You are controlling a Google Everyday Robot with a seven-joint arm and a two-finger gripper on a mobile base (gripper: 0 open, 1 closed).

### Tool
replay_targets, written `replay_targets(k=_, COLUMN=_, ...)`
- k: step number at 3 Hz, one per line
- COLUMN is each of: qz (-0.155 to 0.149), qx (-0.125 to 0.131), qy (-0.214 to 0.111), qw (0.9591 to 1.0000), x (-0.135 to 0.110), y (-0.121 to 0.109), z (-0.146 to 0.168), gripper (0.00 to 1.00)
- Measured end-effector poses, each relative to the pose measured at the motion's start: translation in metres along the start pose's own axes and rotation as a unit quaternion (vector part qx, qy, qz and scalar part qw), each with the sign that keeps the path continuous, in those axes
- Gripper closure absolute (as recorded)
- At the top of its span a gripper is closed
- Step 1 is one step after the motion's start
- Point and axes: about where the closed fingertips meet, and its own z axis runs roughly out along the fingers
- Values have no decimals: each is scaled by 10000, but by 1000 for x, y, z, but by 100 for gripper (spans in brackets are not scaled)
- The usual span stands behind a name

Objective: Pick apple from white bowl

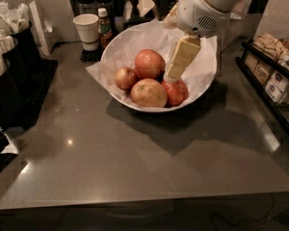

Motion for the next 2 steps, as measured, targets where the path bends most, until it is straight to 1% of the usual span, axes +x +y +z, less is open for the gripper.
replay_targets(k=1, qz=-226, qx=-152, qy=45, qw=9996, x=-4, y=-16, z=21, gripper=15)
replay_targets(k=2, qz=-419, qx=-235, qy=92, qw=9988, x=-4, y=-32, z=35, gripper=15)
